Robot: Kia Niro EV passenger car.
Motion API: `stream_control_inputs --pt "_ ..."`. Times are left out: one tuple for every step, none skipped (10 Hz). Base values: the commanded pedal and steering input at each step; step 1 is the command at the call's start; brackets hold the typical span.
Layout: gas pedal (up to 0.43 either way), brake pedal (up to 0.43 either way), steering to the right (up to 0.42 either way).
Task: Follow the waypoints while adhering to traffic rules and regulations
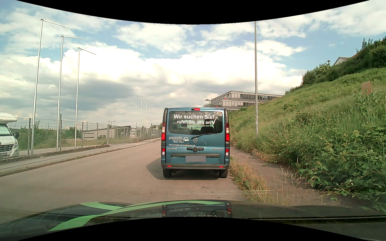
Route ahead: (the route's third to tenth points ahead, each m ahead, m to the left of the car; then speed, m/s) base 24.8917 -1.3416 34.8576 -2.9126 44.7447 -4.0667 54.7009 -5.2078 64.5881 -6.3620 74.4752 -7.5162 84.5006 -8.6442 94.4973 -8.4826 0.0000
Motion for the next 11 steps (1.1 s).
stream_control_inputs --pt "0.000 0.268 -0.027" --pt "0.000 0.268 -0.027" --pt "0.000 0.268 -0.027" --pt "0.000 0.268 -0.027" --pt "0.000 0.268 -0.027" --pt "0.000 0.268 -0.027" --pt "0.000 0.268 -0.027" --pt "0.000 0.268 -0.027" --pt "0.000 0.262 -0.027" --pt "0.000 0.250 -0.027" --pt "0.000 0.232 -0.030"
